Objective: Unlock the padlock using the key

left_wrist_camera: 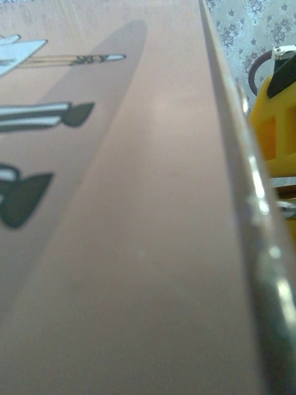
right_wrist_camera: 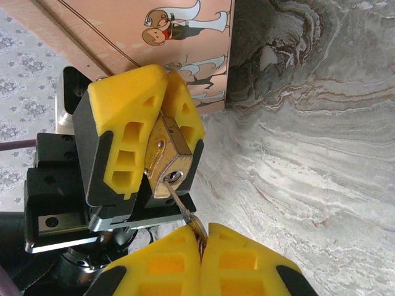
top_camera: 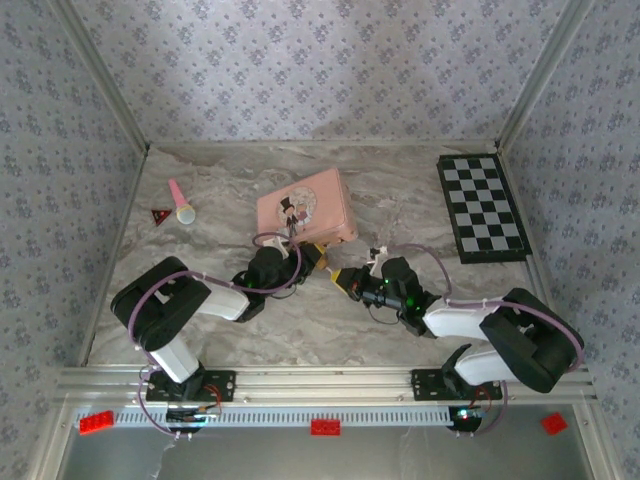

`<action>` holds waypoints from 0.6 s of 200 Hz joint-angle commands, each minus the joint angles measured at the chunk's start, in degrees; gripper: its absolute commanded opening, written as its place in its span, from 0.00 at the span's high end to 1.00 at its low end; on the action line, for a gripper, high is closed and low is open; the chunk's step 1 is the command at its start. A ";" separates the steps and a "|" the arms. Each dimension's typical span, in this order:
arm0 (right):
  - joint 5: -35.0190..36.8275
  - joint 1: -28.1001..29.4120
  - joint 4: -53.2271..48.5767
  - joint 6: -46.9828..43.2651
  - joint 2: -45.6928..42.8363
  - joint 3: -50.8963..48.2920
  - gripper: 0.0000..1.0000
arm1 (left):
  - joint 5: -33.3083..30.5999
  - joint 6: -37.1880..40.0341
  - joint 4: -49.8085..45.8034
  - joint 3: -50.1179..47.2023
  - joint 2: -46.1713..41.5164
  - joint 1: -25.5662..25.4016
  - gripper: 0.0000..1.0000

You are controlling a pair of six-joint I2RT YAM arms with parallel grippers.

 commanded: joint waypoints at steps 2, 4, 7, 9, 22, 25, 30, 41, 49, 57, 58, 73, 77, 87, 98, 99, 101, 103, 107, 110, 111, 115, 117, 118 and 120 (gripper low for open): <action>0.39 0.27 1.75 0.22 1.04 0.33 1.00 | 4.98 -7.50 -4.18 -1.00 1.90 -2.01 1.00; 0.37 0.27 1.83 0.22 1.08 0.34 1.00 | 4.98 -7.50 -4.18 -1.01 1.90 -2.00 1.00; 0.42 0.26 1.90 0.30 1.14 0.38 1.00 | 4.92 -7.50 -4.15 -0.97 1.90 -2.09 1.00; 0.35 0.29 1.93 0.30 1.13 0.42 1.00 | 4.96 -7.50 -4.11 -1.00 1.90 -2.13 1.00; 0.48 0.46 1.86 0.35 1.36 0.49 1.00 | 4.79 -7.75 -3.74 -1.14 2.12 -2.41 1.00; 0.59 0.51 1.86 0.36 1.38 0.53 1.00 | 4.67 -7.83 -3.55 -1.10 2.08 -2.50 1.00; 0.62 0.50 1.85 0.34 1.43 0.52 1.00 | 4.66 -7.87 -3.36 -1.18 2.10 -2.51 1.00; 0.59 0.53 2.11 0.37 1.46 0.59 1.00 | 4.53 -7.85 -3.35 -1.10 2.01 -2.73 1.00; 0.55 0.45 2.20 0.36 1.40 0.57 1.00 | 4.45 -7.76 -3.60 -1.08 1.83 -2.96 1.00; 0.61 0.46 2.29 0.34 1.42 0.70 1.00 | 4.26 -7.67 -3.90 -1.01 1.68 -3.16 1.00; 0.61 0.42 2.29 0.32 1.40 0.70 1.00 | 4.23 -7.63 -3.96 -1.01 1.66 -3.17 1.00; 0.69 0.51 2.32 0.35 1.30 0.72 1.00 | 4.12 -7.59 -4.18 -1.17 1.46 -3.43 1.00; 0.65 0.45 2.30 0.34 1.31 0.68 1.00 | 4.12 -7.59 -4.18 -1.26 1.46 -3.50 1.00; 0.81 0.39 2.55 0.31 1.26 0.44 1.00 | 4.04 -7.59 -4.26 -1.36 1.33 -3.59 1.00; 0.80 0.45 2.82 0.47 1.21 0.37 1.00 | 3.95 -7.43 -4.52 -1.36 1.20 -3.72 1.00; 0.84 0.42 2.87 0.43 1.16 0.40 1.00 | 3.90 -7.42 -4.57 -1.36 1.20 -3.75 1.00; 0.81 0.39 2.90 0.40 1.20 0.42 1.00 | 3.87 -7.37 -4.65 -1.34 1.20 -3.76 1.00; 0.84 0.45 2.91 0.48 1.17 0.43 1.00 | 3.89 -7.38 -4.74 -1.36 1.20 -3.78 1.00; 0.73 0.40 2.96 0.53 1.21 0.44 1.00 | 3.80 -7.33 -4.86 -1.36 1.20 -3.91 1.00; 0.73 0.45 3.06 0.65 1.21 0.43 1.00 | 3.78 -7.32 -4.95 -1.35 1.18 -3.89 1.00; 0.77 0.42 3.12 0.74 1.17 0.48 1.00 | 3.77 -7.28 -4.96 -1.36 1.19 -3.93 1.00; 0.70 0.39 3.40 0.90 1.17 0.49 1.00 | 3.69 -7.32 -4.90 -1.31 1.19 -3.96 1.00; 0.66 0.41 3.54 0.91 1.20 0.49 1.00 | 3.69 -7.32 -4.89 -1.35 1.20 -4.03 1.00; 0.69 0.40 3.67 0.96 1.21 0.46 1.00 | 3.69 -7.32 -4.84 -1.36 1.20 -4.04 1.00; 0.66 0.39 3.87 1.06 1.23 0.46 1.00 | 3.64 -7.32 -4.81 -1.36 1.26 -4.09 1.00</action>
